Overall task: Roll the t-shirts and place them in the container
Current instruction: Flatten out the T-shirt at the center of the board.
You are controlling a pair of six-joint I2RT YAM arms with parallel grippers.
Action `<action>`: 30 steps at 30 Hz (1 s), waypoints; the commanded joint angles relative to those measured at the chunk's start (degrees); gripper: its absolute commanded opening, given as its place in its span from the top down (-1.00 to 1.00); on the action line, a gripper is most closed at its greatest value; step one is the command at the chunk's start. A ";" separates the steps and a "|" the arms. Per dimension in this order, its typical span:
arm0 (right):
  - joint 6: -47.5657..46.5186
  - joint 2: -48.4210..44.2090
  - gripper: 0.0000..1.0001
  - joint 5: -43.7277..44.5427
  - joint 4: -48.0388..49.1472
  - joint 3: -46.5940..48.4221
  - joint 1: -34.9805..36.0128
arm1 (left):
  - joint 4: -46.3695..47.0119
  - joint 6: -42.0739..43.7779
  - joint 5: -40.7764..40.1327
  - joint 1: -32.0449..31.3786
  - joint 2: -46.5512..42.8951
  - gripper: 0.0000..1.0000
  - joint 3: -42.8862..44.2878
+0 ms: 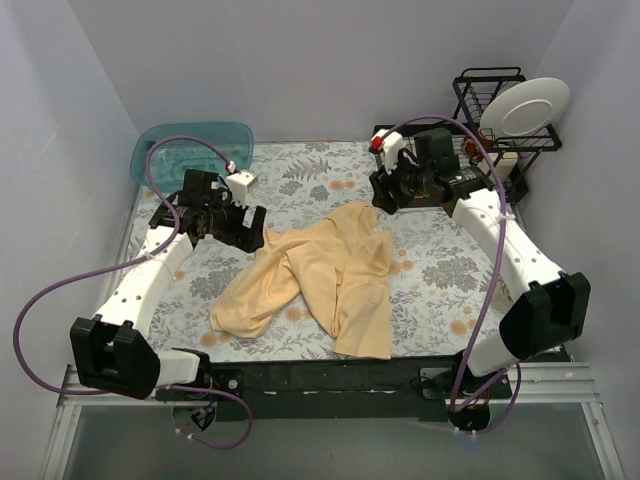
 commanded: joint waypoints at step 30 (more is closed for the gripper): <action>-5.18 31.01 -0.39 1.95 0.58 4.49 -1.03 | 9.73 -5.68 5.00 0.54 20.26 0.11 -6.02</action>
